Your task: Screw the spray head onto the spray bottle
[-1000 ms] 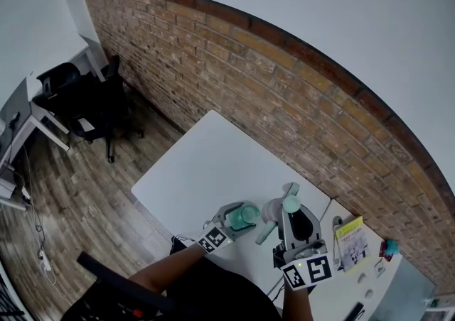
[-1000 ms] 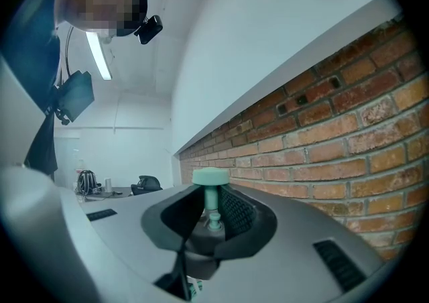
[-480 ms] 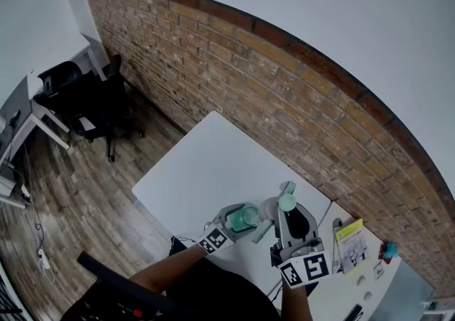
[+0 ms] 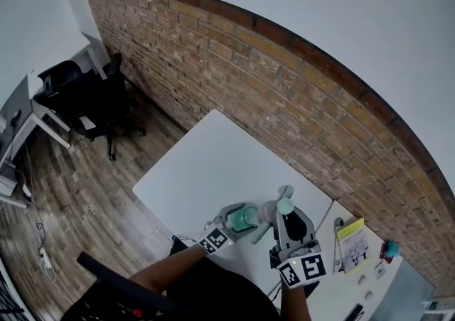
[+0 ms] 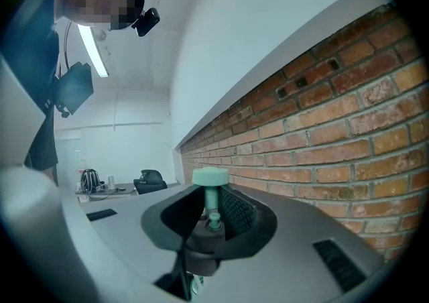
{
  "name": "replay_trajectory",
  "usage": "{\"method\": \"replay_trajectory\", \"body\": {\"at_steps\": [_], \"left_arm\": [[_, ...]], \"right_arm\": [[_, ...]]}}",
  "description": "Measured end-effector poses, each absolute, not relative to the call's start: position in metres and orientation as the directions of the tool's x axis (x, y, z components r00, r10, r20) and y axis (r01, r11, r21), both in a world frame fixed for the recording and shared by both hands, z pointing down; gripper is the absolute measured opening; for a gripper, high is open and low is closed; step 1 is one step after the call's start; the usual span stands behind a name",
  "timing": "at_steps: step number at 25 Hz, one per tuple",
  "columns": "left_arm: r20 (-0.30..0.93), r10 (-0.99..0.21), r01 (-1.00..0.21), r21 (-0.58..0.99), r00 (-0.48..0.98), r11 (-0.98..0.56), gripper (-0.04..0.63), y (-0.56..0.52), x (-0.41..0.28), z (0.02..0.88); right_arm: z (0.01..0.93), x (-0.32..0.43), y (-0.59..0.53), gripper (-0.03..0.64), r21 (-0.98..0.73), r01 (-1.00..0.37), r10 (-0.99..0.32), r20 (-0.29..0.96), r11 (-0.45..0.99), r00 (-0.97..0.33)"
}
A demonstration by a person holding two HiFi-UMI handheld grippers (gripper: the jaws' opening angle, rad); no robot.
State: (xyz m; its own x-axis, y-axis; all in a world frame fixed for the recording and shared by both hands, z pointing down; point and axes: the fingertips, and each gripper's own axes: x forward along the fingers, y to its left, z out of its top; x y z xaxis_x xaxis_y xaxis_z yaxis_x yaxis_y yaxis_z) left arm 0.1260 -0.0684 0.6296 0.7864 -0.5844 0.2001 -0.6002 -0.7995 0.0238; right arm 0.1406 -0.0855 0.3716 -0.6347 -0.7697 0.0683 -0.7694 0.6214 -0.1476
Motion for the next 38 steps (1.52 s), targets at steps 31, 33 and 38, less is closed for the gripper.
{"method": "replay_trajectory", "body": {"at_steps": [31, 33, 38], "left_arm": [[0.207, -0.574, -0.593, 0.037, 0.792, -0.805, 0.351, -0.068, 0.126, 0.631], [0.207, -0.574, -0.592, 0.036, 0.792, -0.805, 0.351, -0.068, 0.125, 0.631], [0.2, -0.574, -0.591, 0.033, 0.794, -0.806, 0.351, -0.068, 0.125, 0.63]], "right_arm": [[0.484, 0.128, -0.088, 0.067, -0.166, -0.768, -0.724, 0.26, 0.618, -0.639], [0.484, 0.127, -0.089, 0.067, -0.161, -0.768, -0.725, 0.256, 0.62, -0.639], [0.485, 0.128, -0.088, 0.067, -0.163, -0.763, -0.722, 0.25, 0.625, -0.645]]}}
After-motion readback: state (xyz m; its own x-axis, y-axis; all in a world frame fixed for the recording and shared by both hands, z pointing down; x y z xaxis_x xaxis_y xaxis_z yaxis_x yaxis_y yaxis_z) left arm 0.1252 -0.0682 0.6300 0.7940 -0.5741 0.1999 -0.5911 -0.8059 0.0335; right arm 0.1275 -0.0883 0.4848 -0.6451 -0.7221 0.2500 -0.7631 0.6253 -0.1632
